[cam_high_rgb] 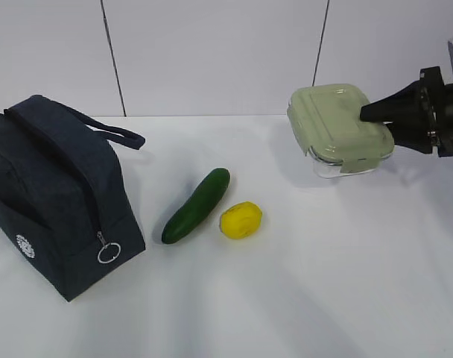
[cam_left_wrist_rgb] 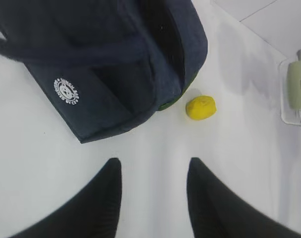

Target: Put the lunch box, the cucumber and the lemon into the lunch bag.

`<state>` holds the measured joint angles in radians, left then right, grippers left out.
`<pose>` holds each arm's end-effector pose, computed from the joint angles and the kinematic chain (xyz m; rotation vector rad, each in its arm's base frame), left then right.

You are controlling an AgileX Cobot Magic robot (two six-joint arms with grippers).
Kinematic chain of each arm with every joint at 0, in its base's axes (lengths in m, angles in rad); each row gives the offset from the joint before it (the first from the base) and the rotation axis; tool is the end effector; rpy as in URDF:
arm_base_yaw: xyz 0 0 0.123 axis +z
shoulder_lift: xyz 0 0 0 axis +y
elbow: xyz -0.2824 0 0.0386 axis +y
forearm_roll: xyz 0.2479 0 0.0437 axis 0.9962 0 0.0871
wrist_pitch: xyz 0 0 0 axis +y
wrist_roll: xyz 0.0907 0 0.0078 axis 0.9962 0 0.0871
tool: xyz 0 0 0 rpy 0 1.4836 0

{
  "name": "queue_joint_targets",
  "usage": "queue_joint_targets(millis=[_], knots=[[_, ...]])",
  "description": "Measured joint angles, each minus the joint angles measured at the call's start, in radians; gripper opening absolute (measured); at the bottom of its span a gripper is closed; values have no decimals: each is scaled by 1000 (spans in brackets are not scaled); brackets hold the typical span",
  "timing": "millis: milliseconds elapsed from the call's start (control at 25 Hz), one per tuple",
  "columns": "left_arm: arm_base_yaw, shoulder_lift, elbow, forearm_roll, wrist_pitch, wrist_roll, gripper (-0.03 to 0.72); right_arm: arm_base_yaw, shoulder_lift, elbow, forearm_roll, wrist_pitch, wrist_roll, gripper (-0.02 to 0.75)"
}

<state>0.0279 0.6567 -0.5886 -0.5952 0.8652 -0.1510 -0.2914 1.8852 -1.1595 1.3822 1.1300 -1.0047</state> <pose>0.1113 -0.0358 0.2964 -0.4679 2.3156 -0.7787 0.3684 -0.0260 0.2123 0.1056 2.2452 1.2989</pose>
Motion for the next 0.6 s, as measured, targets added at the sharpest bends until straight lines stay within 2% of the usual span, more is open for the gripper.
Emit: queue_joint_targets(millis=[160, 360, 600], knots=[[0, 116, -85, 2, -11, 29, 347, 3, -18, 0, 7, 2, 15, 354], [0, 295, -196, 22, -11, 35, 443, 53, -24, 4, 11, 2, 20, 354], [0, 467, -261, 30, -28, 35, 463, 137, -24, 4, 11, 4, 22, 354]])
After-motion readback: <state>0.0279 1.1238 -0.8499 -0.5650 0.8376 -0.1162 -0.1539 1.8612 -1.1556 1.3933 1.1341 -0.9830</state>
